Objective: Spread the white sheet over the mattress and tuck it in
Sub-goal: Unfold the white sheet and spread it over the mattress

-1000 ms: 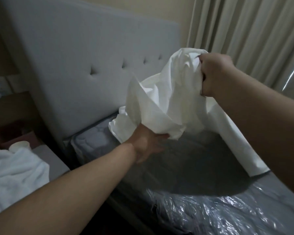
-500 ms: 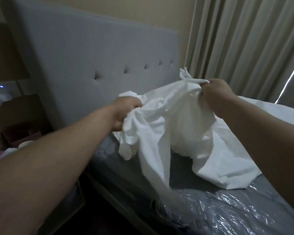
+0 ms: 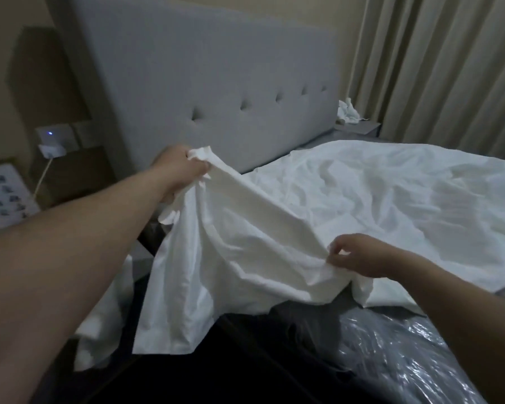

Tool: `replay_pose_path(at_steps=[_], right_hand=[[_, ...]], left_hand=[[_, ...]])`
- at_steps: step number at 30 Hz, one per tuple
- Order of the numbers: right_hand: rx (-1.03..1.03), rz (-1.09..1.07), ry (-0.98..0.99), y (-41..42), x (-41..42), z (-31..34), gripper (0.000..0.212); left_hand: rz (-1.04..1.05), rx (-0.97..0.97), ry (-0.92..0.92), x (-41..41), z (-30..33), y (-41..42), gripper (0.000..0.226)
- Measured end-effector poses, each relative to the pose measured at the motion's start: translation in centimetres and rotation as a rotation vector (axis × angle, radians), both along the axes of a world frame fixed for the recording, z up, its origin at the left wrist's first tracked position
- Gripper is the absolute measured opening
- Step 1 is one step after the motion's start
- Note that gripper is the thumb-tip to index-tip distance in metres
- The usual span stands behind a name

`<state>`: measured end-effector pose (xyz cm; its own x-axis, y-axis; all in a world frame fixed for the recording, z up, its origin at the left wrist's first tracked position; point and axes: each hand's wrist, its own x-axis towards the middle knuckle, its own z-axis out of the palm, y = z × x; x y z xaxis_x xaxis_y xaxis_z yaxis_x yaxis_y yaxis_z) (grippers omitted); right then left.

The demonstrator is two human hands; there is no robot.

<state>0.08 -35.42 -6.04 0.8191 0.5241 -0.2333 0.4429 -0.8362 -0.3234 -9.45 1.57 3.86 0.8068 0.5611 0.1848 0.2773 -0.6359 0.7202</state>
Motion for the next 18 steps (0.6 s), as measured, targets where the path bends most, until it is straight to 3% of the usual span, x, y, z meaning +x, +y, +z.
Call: replay_pose_path(at_steps=[2,5,9,11,14,16,18], right_hand=[[-0.017,-0.007,-0.007,1.1,-0.5,-0.5,0.016],[-0.046,-0.004,-0.007,2.7,-0.8,-0.4,0.020],[0.236,-0.160,0.017,5.1,-2.3,1.3,0.024],[0.333,-0.191,0.032,6.9,-3.4,2.5,0.028],[0.386,-0.169,0.096,9.3,-5.5,4.5,0.029],[0.444,-0.118,0.249,10.2,-6.6,5.3,0.023],[0.289,0.007,0.439,10.4,-6.8,5.2,0.024]], left_hand=[[0.013,0.136,0.086,0.5,-1.5,0.7,0.021],[0.040,0.262,0.238,0.8,-4.0,2.2,0.020],[0.220,0.488,0.346,-0.2,-7.1,3.0,0.034],[0.209,0.322,0.414,-0.2,-8.8,2.9,0.033],[0.128,-0.237,0.518,-0.3,-11.5,1.7,0.038],[0.081,-0.344,0.557,-0.2,-13.3,1.1,0.035],[0.076,-0.390,0.534,-0.1,-15.4,0.8,0.026]])
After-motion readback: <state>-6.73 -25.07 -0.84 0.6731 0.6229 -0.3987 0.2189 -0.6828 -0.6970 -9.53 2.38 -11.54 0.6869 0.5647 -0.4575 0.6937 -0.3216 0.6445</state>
